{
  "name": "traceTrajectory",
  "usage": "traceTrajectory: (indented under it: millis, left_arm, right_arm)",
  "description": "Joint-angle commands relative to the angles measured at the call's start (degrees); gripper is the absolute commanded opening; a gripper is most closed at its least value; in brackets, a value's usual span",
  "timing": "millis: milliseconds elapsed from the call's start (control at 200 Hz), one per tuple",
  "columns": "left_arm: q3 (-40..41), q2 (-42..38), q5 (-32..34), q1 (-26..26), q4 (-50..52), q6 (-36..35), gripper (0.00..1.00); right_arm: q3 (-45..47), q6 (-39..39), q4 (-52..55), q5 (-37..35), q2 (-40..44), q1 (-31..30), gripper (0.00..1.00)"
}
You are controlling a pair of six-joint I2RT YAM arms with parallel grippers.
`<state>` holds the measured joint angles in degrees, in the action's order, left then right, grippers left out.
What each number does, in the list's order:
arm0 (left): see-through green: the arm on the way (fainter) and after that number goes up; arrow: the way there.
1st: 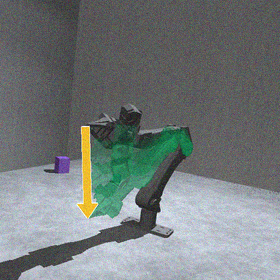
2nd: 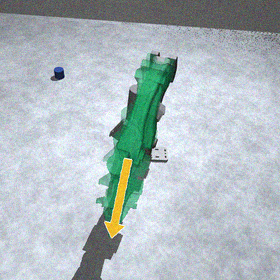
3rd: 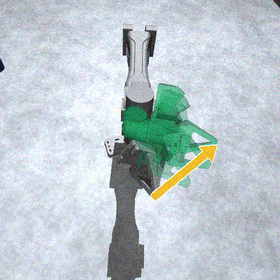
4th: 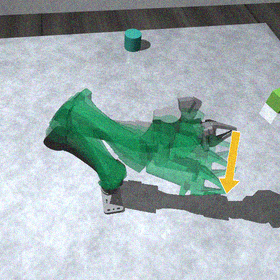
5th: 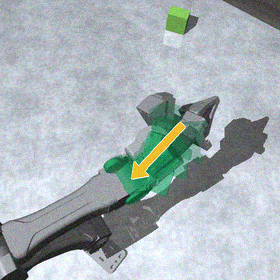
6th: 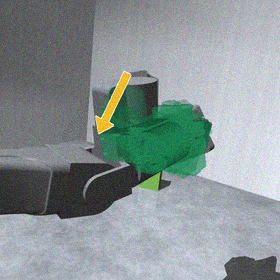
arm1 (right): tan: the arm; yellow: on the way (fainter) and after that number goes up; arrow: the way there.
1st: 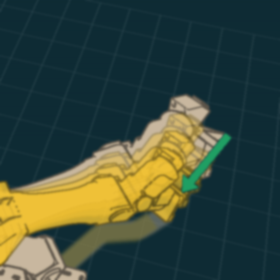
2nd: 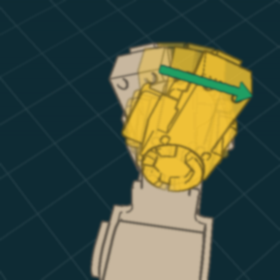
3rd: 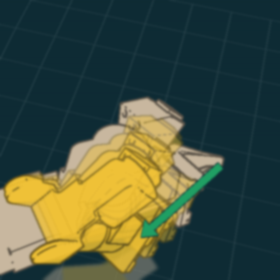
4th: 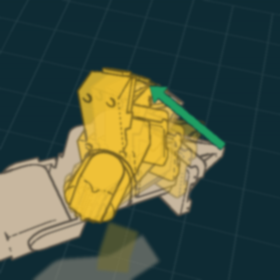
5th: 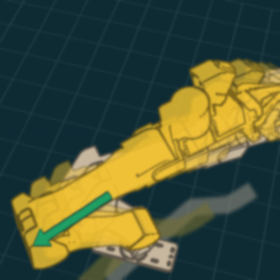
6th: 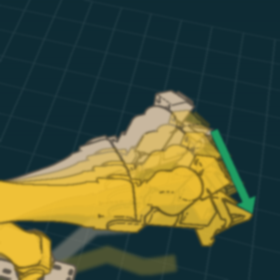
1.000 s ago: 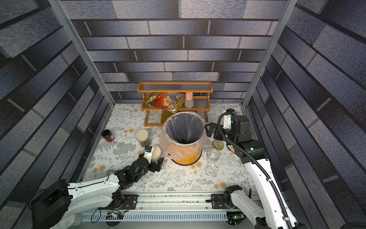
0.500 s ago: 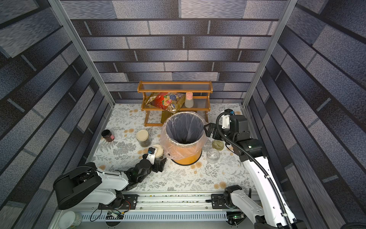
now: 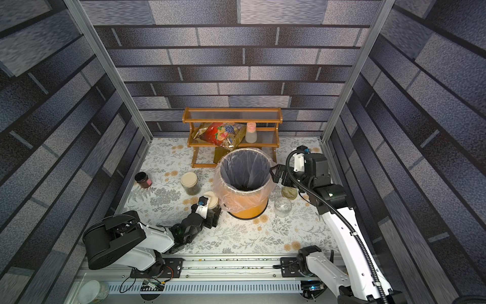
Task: Empty moldy tea leaves from jars
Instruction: Pick up the jar from the center of the board.
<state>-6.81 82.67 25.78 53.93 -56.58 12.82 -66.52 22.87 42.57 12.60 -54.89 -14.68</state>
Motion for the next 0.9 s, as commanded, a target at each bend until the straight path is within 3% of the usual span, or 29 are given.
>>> traceTrajectory:
  millis: [0, 175, 451, 686, 892]
  left_arm:
    - [-1.3, -5.0, 1.0, 0.8, 5.8, -2.3, 0.85]
    - [-1.2, -12.6, 2.6, 1.3, 14.3, -1.4, 0.71]
    - [-1.7, -30.2, 2.5, 2.2, 32.9, 4.2, 0.71]
    - [-6.3, -48.6, -2.7, 0.8, 52.3, 9.4, 0.73]
    - [-15.2, -54.3, -5.4, 0.5, 66.7, 9.9, 0.73]
  right_arm:
    - [0.4, -0.5, -1.5, 1.5, 0.3, -0.2, 1.00]
    - [0.7, -1.5, -2.6, 4.0, 1.0, -0.2, 1.00]
    - [0.3, -2.7, -5.6, 11.1, 2.1, -0.2, 1.00]
    - [1.4, -0.8, -12.1, 21.0, 2.2, -0.3, 0.99]
    - [0.5, -0.2, -16.4, 27.0, 0.9, -1.5, 1.00]
